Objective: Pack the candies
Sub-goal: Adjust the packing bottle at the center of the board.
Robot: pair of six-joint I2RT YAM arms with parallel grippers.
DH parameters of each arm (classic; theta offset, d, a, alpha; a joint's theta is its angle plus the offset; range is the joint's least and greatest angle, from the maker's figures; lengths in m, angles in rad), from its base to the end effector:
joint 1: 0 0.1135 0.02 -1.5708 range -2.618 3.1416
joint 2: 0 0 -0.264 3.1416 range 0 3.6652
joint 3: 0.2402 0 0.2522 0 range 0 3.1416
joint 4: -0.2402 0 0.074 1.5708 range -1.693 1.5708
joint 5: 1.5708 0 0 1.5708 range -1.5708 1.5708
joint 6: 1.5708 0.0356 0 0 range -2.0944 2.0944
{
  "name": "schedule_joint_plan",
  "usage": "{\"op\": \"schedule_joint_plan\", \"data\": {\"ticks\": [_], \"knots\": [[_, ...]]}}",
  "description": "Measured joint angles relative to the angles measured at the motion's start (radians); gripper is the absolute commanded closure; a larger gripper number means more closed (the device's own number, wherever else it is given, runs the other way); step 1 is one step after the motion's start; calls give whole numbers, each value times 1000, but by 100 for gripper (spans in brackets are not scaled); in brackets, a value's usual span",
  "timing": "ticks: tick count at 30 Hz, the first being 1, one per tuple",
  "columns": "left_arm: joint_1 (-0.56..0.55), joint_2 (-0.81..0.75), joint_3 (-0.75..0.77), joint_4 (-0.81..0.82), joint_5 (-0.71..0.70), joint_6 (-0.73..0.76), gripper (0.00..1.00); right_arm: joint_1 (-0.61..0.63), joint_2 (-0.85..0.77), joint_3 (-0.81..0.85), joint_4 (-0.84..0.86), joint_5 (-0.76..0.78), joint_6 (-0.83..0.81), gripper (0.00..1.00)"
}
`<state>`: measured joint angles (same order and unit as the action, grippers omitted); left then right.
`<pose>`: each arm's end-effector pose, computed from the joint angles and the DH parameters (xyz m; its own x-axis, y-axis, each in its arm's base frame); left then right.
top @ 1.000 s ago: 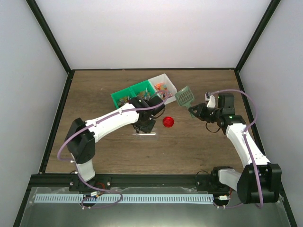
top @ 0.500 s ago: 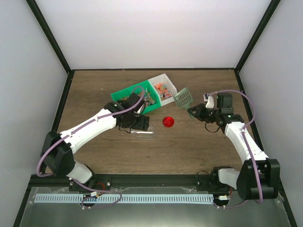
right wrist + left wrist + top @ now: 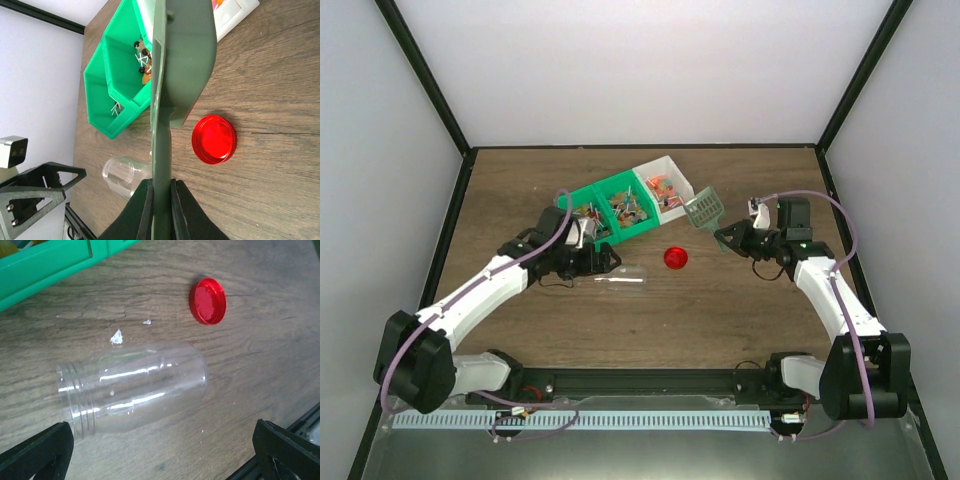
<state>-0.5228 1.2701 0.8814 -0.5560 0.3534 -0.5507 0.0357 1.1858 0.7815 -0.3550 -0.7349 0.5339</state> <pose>0.2141 -0.1376 0.2413 -0.9354 -0.0276 -0.3526 0.1816 0.8181 -0.5456 0.2415 0.0325 0.2478 -0.8530 0.3473 -0.3895 -0.0911 0.6358 0.7665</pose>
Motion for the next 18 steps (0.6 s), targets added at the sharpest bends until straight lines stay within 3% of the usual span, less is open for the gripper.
{"op": "schedule_joint_plan", "data": {"ticks": [10,18], "knots": [[191,-40,-150,199,284,79,0,0,0,0,-4,-6,-23,98],[253,-66,-294,345,426,142,0,0,0,0,-19,-13,-34,98]]}}
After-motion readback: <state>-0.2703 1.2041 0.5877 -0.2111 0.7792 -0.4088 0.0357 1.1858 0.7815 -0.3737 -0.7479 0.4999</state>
